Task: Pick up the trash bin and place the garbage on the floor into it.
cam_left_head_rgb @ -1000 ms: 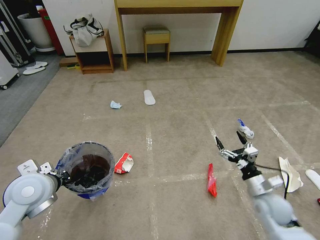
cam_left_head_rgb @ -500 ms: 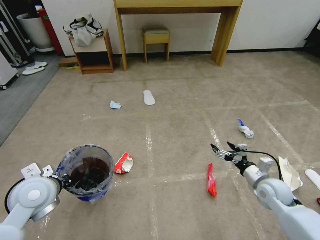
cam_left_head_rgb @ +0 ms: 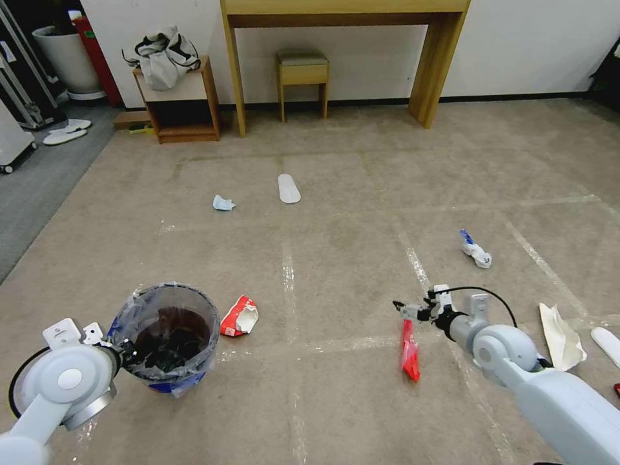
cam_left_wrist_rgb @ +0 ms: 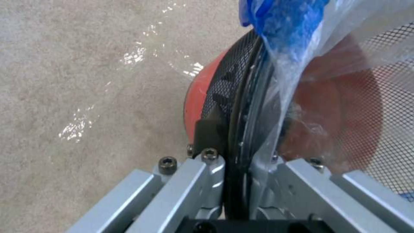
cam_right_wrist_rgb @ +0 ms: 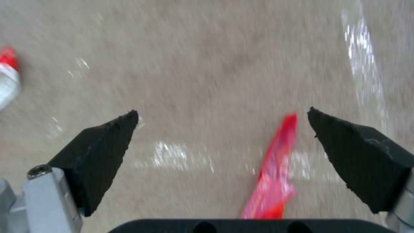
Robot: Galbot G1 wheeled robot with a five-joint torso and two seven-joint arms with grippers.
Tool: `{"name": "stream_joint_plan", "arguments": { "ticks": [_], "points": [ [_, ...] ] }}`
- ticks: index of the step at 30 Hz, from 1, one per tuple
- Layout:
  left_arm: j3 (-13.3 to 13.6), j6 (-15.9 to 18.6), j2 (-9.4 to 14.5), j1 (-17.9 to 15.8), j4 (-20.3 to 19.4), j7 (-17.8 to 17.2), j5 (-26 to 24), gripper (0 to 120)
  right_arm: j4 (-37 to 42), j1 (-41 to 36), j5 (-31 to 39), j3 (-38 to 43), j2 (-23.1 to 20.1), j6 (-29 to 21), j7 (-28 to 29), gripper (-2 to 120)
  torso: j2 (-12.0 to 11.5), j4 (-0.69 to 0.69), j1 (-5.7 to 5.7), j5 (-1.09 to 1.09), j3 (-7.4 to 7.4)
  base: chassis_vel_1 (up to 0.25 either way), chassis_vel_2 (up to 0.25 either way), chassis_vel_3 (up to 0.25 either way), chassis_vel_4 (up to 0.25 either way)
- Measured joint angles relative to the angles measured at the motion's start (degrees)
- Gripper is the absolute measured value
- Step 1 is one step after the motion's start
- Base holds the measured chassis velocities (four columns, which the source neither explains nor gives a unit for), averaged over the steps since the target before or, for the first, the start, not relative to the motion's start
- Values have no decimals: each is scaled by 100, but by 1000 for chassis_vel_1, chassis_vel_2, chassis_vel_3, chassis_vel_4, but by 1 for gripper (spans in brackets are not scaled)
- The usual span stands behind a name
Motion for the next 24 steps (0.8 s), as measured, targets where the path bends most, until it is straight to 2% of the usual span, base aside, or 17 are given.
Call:
{"name": "stream_joint_plan", "arguments": {
  "ticks": [5,15,20,24],
  "points": [
    [29,-11,-46,5,19,13,46,1,-360,480,231,-473,207,-308,485,100,0,1,0,-1,0,0,0,0,0],
    [32,-17,-36,2,58,20,60,1,-1070,1170,217,-932,533,-642,540,100,0,1,0,1,0,0,0,0,0],
    [79,-20,-70,-6,93,35,115,1,-1268,1414,346,-1070,698,-858,1103,100,0,1,0,0,0,0,0,0,0],
    [104,-23,-93,7,102,64,158,1,-1329,1437,380,-1072,744,-894,1270,100,0,1,0,-1,0,0,0,0,0]
  ]
}}
